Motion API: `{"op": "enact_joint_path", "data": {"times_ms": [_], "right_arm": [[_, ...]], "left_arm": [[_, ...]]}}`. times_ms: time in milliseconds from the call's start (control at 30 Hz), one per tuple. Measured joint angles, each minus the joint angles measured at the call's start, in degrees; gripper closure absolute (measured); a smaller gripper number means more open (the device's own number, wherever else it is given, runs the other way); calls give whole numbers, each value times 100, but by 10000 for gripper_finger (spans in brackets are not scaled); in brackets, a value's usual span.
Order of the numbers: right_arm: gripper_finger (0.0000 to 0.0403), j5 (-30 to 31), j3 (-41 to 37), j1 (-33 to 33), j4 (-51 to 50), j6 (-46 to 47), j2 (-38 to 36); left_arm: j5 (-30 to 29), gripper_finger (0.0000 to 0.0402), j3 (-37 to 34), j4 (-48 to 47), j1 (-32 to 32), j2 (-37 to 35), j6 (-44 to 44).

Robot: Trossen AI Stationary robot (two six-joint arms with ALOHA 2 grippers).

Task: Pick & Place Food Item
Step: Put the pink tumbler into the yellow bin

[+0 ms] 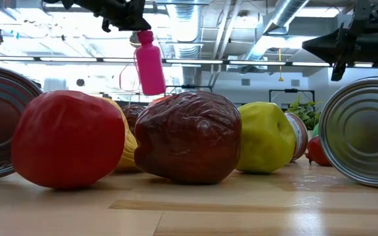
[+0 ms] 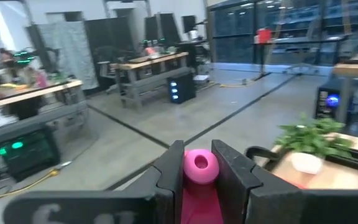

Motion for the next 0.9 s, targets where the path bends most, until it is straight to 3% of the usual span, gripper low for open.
{"op": "enact_joint_path", "data": {"times_ms": [200, 633, 900], "right_arm": [[397, 419, 2, -2, 3, 0, 0], [397, 835, 2, -2, 89, 0, 2], [397, 944, 4, 0, 188, 0, 2]], "left_arm": [[261, 347, -1, -244, 448, -1, -74], [-445, 348, -2, -1823, 1637, -4, -1826], [-550, 348, -7, -2493, 1712, 178, -2477]]}}
